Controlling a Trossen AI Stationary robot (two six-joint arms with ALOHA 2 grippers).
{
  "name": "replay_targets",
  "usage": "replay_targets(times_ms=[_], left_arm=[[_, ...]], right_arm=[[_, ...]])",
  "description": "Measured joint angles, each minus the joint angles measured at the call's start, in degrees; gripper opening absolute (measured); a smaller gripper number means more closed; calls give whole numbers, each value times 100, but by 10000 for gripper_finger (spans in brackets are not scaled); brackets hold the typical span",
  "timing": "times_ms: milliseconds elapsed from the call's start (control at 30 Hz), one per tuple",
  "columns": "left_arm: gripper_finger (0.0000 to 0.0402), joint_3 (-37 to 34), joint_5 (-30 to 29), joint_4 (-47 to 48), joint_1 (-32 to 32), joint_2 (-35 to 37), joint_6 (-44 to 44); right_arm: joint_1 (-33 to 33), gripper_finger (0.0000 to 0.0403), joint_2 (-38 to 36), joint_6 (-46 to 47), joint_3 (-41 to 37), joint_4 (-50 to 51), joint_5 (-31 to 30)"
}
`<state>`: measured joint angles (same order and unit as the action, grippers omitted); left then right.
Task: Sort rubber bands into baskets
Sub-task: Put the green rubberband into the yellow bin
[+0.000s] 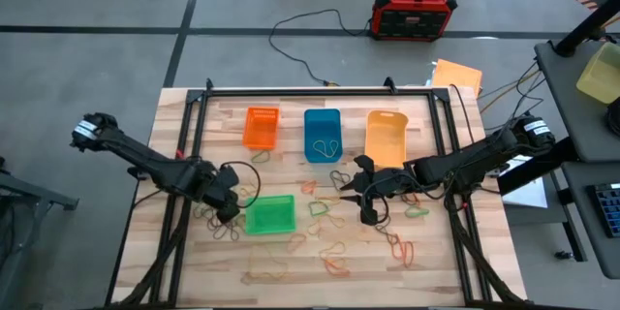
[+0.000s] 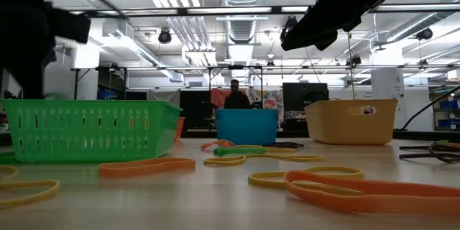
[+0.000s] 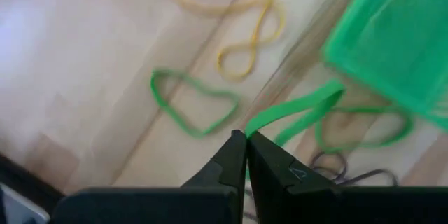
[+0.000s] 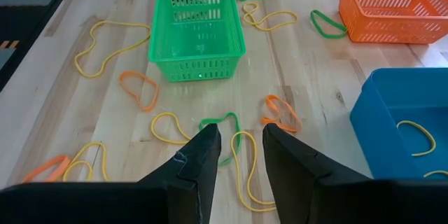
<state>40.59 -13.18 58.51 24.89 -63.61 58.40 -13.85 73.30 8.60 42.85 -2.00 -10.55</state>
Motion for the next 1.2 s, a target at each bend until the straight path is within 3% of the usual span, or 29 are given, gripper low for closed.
replay_targets(times_ms=[167,400,533,700,833,1200], left_arm=[[0,473,-636,11,34,343,-561],[0,1439,-2004,-60,23,372,-1709],[0,1658,-2489,-645,-26,295,-2632],[0,1605,-2519,-2217,-113,218,-4035],[0,1599,-2521,-3029,-166,63,-4680],[0,1592,-2497,-4271,-446,-669,-5180]], right_arm=[[0,104,0,-20,0,-3,0],[13,118,0,-252,0,-383,-4],[13,126,0,-737,0,-945,-7],[13,136,70,-1448,0,-1904,-9],[13,147,421,-2032,0,-2790,-8],[13,191,1573,-3005,414,-4649,-77]])
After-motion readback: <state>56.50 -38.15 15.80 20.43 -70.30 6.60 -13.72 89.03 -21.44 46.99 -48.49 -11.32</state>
